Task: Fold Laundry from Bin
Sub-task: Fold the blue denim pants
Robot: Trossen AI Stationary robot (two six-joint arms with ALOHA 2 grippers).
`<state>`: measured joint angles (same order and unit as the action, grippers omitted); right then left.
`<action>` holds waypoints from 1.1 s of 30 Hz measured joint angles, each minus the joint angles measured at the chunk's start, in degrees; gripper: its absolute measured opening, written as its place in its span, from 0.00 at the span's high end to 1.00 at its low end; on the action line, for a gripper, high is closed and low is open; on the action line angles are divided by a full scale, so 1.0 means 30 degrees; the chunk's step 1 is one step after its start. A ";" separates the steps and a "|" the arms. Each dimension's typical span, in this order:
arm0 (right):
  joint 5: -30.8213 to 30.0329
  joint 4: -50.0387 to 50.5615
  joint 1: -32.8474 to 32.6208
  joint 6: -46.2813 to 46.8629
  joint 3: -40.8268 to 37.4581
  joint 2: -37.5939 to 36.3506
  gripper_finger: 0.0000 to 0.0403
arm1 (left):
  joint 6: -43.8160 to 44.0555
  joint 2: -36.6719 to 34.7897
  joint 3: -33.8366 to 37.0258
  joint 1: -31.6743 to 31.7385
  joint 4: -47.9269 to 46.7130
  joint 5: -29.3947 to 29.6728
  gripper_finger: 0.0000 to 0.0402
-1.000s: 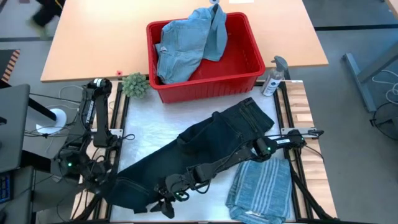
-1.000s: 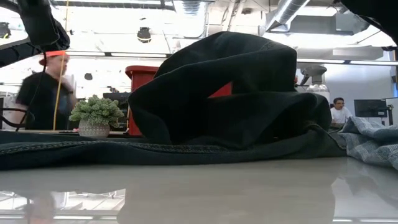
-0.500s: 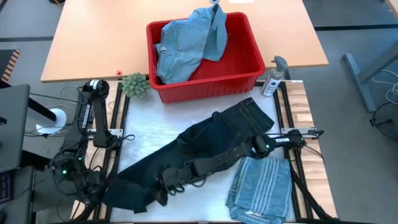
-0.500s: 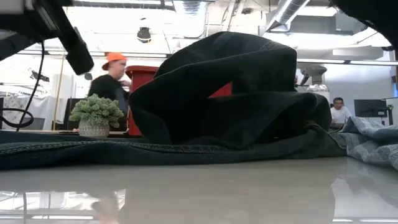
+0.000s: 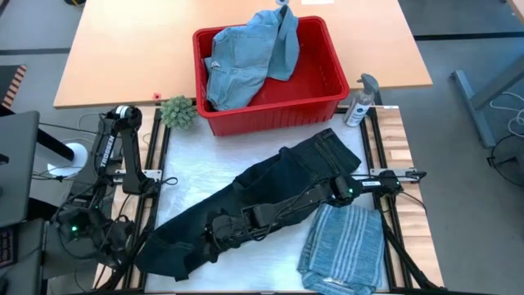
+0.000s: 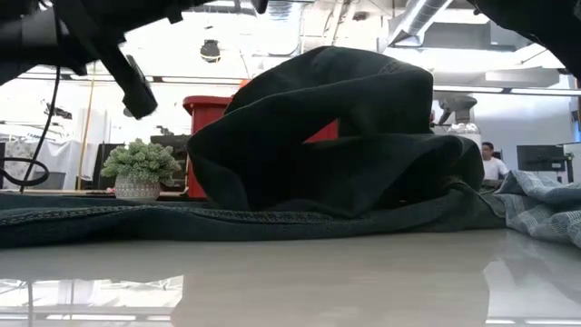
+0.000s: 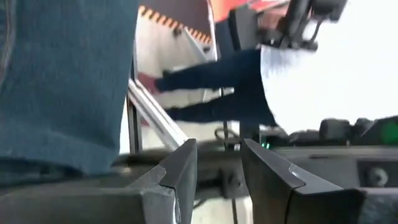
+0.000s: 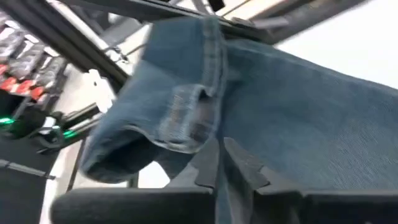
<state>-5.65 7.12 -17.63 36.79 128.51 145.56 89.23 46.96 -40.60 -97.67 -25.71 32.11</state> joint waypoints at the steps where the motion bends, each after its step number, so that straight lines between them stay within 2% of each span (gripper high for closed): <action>1: -0.0060 0.0070 0.0007 0.0153 -0.0006 0.0020 0.91 | -0.0007 -0.0007 0.0000 0.0006 -0.0063 0.0484 0.71; 6: -0.0230 0.0058 -0.0099 0.0681 0.0000 0.0000 0.96 | -0.0041 -0.0024 0.0000 0.0035 -0.0050 0.3065 0.71; 14: -0.3032 -0.0791 -0.0820 0.1237 0.0003 0.0179 0.95 | -0.1149 -0.0030 0.0000 0.0039 0.0857 0.4924 0.71; 16: -0.3146 -0.1814 -0.0905 0.1584 0.0108 0.0633 0.95 | -0.1534 -0.0030 0.0000 0.0036 0.1049 0.5349 0.71; 21: -0.2590 -0.1576 -0.0924 0.2170 0.2106 0.2769 0.95 | -0.1610 -0.0037 0.0000 0.0095 0.1057 0.6195 0.71; 23: -0.2403 -0.2949 -0.0791 0.2710 0.1807 0.2856 0.95 | -0.1825 -0.0037 0.0000 0.0080 0.1062 0.6431 0.71; 25: -0.1371 -0.2763 -0.0613 0.3229 0.1842 0.2827 0.95 | -0.1880 -0.0037 0.0000 0.0080 0.1064 0.6666 0.71; 28: -0.0873 -0.2963 -0.0467 0.2747 0.2136 0.3076 0.95 | -0.1891 -0.0037 0.0000 0.0095 0.1056 0.7134 0.71; 31: 0.0421 -0.6396 -0.0279 0.1738 0.2067 0.3177 0.95 | -0.2145 -0.0037 0.0000 0.0087 0.1049 0.7721 0.71; 33: 0.2650 -1.0360 -0.0272 0.0250 0.2131 0.3134 0.95 | -0.2386 -0.0037 0.0000 0.0130 0.1042 0.8072 0.71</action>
<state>2.30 -23.96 -18.44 37.54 134.90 154.96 82.07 46.85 -40.60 -97.28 -22.59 56.33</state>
